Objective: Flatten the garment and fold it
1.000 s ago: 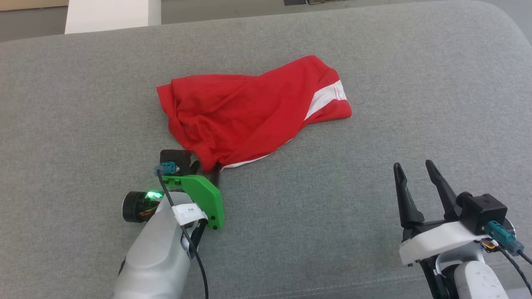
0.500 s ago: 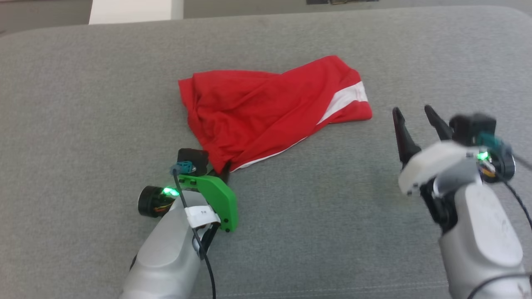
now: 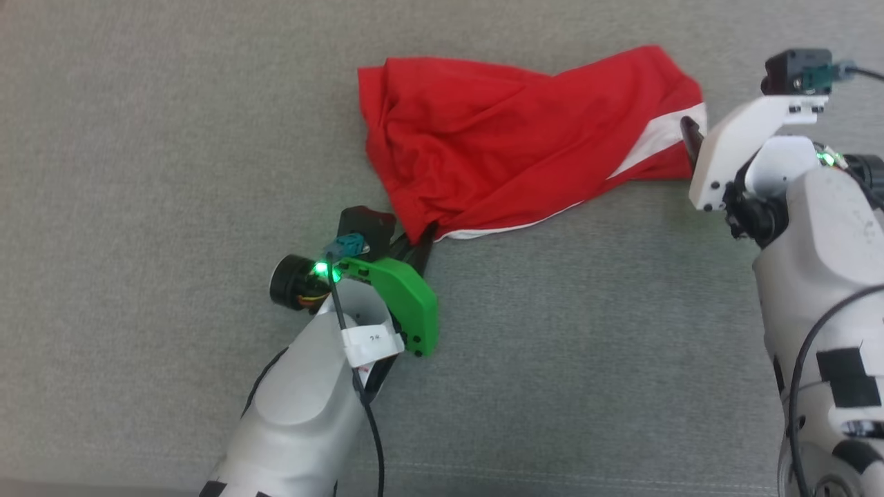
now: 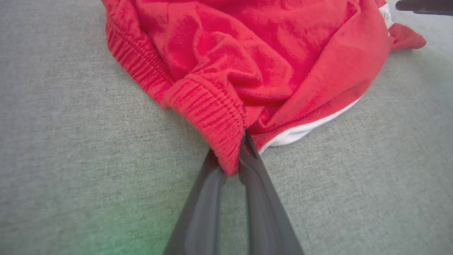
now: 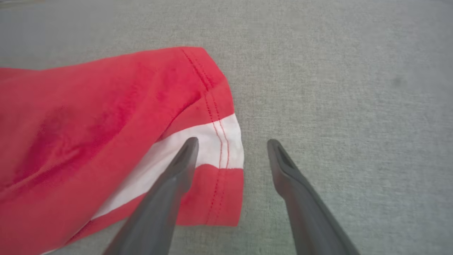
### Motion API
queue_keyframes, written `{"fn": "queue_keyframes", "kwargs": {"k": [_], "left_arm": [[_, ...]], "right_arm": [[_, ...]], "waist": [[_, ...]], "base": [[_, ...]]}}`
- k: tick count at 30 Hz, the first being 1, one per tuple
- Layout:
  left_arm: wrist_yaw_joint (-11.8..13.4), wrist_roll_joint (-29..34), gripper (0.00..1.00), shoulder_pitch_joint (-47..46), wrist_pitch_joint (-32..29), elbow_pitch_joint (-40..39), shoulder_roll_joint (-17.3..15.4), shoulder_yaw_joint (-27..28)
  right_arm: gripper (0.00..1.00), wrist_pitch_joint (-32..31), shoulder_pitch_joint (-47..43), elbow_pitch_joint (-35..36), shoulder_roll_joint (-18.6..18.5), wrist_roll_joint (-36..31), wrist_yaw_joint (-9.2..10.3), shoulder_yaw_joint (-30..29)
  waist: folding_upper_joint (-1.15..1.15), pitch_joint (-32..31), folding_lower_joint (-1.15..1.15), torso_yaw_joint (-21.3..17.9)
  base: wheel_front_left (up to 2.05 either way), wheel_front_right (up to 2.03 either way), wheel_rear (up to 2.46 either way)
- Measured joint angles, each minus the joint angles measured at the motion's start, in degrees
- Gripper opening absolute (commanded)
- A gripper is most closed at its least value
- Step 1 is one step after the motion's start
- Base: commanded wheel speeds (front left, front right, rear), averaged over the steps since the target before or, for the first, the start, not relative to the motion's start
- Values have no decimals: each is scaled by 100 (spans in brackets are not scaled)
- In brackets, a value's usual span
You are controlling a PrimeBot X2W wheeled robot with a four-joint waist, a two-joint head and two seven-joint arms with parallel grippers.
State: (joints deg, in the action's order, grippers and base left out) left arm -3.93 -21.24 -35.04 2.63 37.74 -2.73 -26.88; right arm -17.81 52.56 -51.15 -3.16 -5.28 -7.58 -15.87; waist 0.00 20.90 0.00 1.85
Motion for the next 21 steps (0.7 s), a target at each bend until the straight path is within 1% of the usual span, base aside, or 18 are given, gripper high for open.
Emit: {"fn": "queue_keyframes", "kwargs": {"k": [3, 6, 7, 8, 9, 10, 13, 16, 20, 21], "left_arm": [[4, -11, 0, -63, 20, -132, 15, -57], [12, -13, 0, -88, 49, -205, 36, -105], [12, -14, 0, -92, 49, -226, 45, -121], [12, -27, 0, -94, 51, -254, 55, -132], [12, -52, 0, -96, 51, -269, 59, -141], [12, -86, 0, -98, 52, -289, 63, -149], [13, -146, 0, -100, 48, -300, 60, -158], [11, -157, 0, -99, 3, -343, 23, -167], [-163, -409, 0, -92, -258, -621, -151, -146], [-214, -608, 0, -98, -392, -764, -194, -120]], "right_arm": [[100, -301, 272, -249, -9, -216, 0, -74], [100, -781, 495, -480, -67, -443, 0, -104], [90, -994, 615, -537, -112, -500, -1, -126], [43, -1201, 729, -586, -141, -548, -1, -122], [25, -1336, 792, -614, -157, -575, -1, -124], [0, -1461, 857, -641, -165, -586, -1, -123], [0, -1634, 938, -693, -167, -561, -1, -133], [0, -1590, 927, -710, -132, -406, 0, -31], [0, -1495, 858, -660, -113, 8, 0, 303], [0, -1489, 856, -593, -111, 135, 0, 439]], "waist": [[0, 173, 0, 120], [0, 307, 0, 225], [0, 340, 0, 259], [0, 369, 0, 290], [0, 388, 0, 310], [0, 404, 0, 328], [0, 397, 0, 325], [0, 341, 0, 273], [0, 254, 1, 155], [0, 231, 1, 116]], "base": [[0, 0, 0], [0, 0, 0], [0, 0, 0], [0, 0, 0], [0, 0, 0], [0, 0, 0], [0, 0, 0], [0, 0, 0], [0, 0, 0], [0, 0, 0]]}}
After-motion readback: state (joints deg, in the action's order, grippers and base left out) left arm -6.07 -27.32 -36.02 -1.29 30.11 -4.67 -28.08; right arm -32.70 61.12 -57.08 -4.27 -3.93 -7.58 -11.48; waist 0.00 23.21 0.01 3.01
